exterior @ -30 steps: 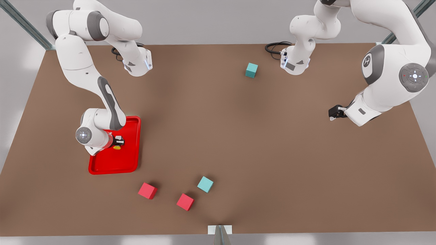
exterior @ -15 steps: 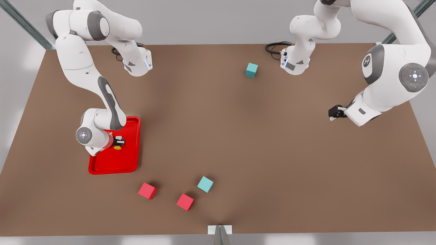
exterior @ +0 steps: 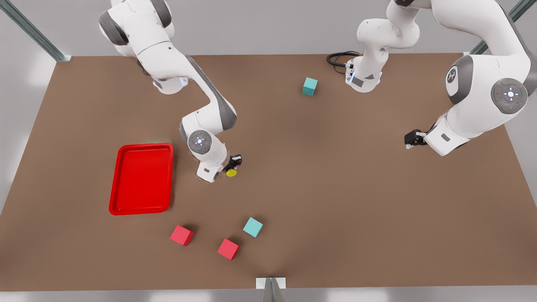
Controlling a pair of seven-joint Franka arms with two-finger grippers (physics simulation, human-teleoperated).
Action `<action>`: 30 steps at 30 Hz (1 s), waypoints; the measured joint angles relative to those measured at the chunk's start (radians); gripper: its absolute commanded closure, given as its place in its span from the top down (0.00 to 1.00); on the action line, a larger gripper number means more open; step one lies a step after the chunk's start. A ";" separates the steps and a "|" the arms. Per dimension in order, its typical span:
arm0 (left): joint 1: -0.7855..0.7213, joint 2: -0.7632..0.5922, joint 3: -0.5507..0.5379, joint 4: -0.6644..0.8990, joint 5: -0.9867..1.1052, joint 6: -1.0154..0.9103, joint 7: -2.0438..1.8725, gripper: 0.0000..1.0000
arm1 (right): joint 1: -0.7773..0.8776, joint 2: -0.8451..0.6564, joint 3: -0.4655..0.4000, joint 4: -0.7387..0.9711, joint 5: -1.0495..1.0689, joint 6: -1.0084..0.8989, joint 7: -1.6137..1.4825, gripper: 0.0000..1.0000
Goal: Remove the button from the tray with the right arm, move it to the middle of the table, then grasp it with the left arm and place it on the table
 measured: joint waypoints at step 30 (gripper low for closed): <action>-0.496 0.263 -0.009 0.014 -0.103 0.067 -0.224 1.00 | -0.285 0.022 -0.085 0.474 -0.024 -0.428 0.491 1.00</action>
